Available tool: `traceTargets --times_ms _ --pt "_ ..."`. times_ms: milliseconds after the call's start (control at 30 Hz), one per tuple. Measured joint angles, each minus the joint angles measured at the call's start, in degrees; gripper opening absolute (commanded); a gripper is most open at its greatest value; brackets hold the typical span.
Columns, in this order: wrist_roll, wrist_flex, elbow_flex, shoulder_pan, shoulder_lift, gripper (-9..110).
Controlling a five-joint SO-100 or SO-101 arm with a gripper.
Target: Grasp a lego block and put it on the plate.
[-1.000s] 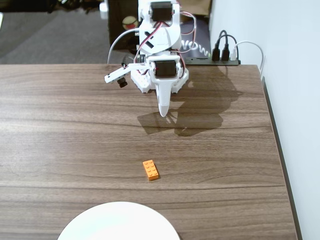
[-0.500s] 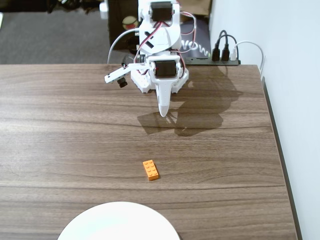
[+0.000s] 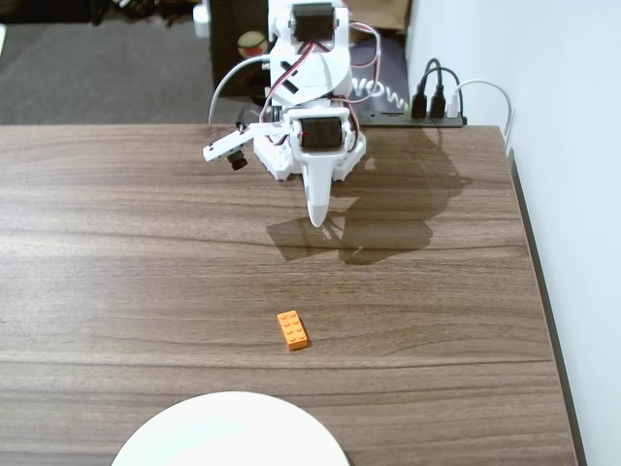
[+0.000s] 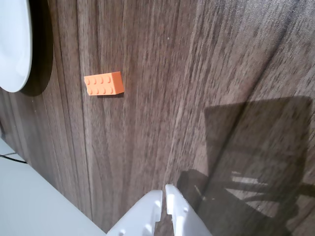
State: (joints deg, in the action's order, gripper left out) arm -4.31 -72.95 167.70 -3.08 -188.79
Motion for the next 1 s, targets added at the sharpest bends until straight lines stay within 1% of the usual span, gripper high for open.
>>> traceTargets --times_ms 1000 --pt "0.0 0.4 0.0 0.6 1.2 1"
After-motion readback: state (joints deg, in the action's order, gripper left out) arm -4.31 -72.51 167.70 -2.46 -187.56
